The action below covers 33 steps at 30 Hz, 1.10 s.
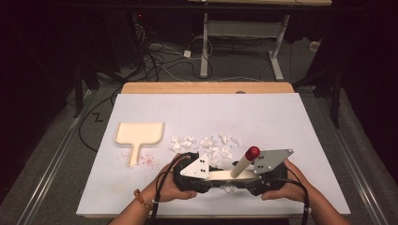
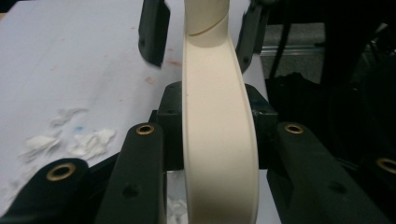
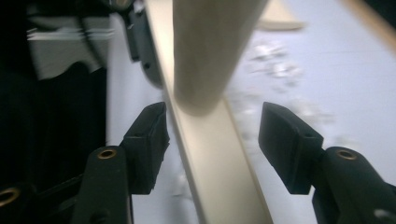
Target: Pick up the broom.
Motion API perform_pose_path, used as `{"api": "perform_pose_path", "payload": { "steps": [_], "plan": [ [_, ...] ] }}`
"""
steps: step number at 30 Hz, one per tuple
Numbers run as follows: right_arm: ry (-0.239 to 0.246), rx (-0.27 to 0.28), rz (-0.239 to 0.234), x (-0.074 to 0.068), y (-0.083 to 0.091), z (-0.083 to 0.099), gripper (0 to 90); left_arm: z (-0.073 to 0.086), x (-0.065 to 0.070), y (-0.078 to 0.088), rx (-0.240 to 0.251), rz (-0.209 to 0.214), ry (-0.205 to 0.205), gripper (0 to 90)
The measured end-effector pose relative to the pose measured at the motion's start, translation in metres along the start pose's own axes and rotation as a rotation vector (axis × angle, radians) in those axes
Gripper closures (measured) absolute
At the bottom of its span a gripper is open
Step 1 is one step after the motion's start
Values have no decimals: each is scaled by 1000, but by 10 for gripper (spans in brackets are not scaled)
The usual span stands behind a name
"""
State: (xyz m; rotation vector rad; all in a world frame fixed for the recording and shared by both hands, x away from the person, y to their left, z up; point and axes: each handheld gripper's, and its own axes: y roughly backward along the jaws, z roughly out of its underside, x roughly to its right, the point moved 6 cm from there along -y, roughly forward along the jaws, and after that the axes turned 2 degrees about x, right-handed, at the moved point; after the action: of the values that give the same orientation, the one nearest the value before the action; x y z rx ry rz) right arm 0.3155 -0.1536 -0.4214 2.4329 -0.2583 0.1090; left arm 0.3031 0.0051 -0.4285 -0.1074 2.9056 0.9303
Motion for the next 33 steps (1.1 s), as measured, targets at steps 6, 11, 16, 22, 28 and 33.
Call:
{"api": "perform_pose_path", "payload": {
  "steps": [6, 11, 16, 22, 28, 33],
  "plan": [
    [17, -8, -91, -10, -11, 2, 663, 3, -1, 2, 16, 28, -2, 643],
    [10, -10, -49, -7, -14, 3, 681, 4, -8, 6, 29, -67, 15, 484],
    [-43, 6, 55, 7, -7, 4, 682, 14, -19, 23, 29, -275, 53, 268],
    [-94, 23, 159, 24, 9, 6, 681, 46, -28, 51, 18, -526, 88, 201],
    [-171, 56, 238, 41, 22, 9, 681, 78, -24, 83, 42, -659, 164, 196],
    [-203, 53, 295, 52, 31, 14, 682, 105, -17, 100, 30, -716, 224, 194]
  ]
}}
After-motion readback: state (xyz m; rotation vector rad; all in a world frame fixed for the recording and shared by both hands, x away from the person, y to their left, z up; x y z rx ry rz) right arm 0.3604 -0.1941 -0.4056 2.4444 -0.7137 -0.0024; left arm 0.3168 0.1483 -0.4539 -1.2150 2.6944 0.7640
